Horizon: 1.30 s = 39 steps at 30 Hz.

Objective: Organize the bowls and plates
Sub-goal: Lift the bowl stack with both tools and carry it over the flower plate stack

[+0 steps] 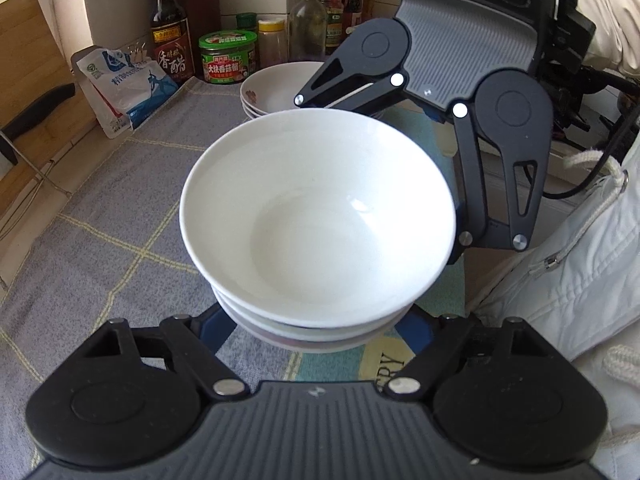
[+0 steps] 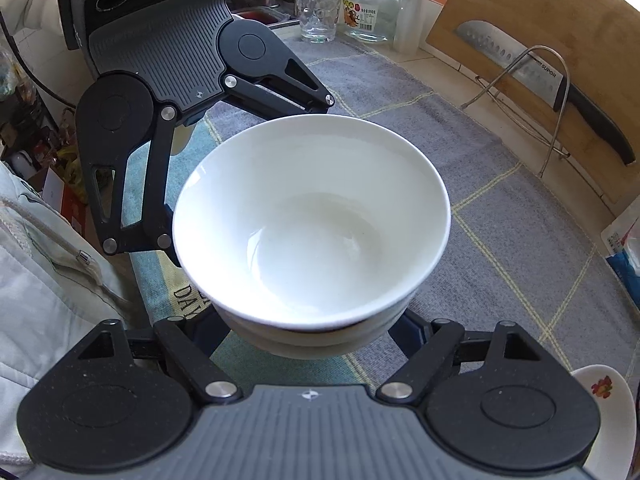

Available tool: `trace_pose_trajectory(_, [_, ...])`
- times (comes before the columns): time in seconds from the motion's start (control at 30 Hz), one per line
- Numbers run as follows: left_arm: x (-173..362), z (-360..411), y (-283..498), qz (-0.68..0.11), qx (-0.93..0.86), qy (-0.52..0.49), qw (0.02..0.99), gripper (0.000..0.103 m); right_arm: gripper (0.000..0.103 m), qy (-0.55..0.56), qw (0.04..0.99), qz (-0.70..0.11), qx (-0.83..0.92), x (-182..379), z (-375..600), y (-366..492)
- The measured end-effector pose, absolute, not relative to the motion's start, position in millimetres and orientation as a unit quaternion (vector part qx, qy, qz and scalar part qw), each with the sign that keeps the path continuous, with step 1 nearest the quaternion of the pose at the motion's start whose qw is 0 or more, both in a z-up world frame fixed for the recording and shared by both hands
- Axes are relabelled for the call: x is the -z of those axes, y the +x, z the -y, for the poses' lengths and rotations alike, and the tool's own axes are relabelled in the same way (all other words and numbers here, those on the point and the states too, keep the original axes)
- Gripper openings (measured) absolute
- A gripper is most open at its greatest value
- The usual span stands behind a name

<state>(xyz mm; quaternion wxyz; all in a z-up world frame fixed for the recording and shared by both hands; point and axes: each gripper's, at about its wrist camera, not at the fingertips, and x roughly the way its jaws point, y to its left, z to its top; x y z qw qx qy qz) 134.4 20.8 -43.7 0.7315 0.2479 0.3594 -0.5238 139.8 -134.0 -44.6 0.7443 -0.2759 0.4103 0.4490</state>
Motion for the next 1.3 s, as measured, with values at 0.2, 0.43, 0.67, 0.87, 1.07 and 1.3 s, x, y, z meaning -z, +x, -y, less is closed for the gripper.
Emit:
trace_pose_trajectory(0.2, [37.2, 9.8, 136.6, -0.343, 0.518, 0.255, 0.741, 0.084, 0.088, -0.285, 0.749, -0.398, -0.446, 30.2, 164.1, 143.3])
trace_pose_trajectory(0.43, [30.0, 52.3, 148.2, -0.325, 0.525, 0.256, 0.744, 0.084, 0.088, -0.292, 0.760, -0.388, -0.432, 12.8, 206.8, 149.8])
trace_pose_trajectory(0.67, [26.9, 92.1, 160.8, -0.310, 0.535, 0.259, 0.742, 0.084, 0.088, -0.295, 0.769, -0.385, -0.416, 2.9, 246.9, 153.6])
trace_pose_trajectory(0.87, [27.0, 122.8, 169.7, -0.303, 0.545, 0.266, 0.736, 0.084, 0.088, -0.293, 0.778, -0.385, -0.401, 0.3, 277.5, 158.0])
trace_pose_trajectory(1.07, [30.1, 153.2, 178.9, -0.296, 0.559, 0.269, 0.726, 0.084, 0.088, -0.289, 0.784, -0.392, -0.386, 0.3, 307.7, 164.0])
trace_pose_trajectory(1.3, [37.9, 183.5, 190.3, -0.293, 0.573, 0.273, 0.715, 0.084, 0.088, -0.287, 0.789, -0.401, -0.366, 5.9, 334.7, 171.9])
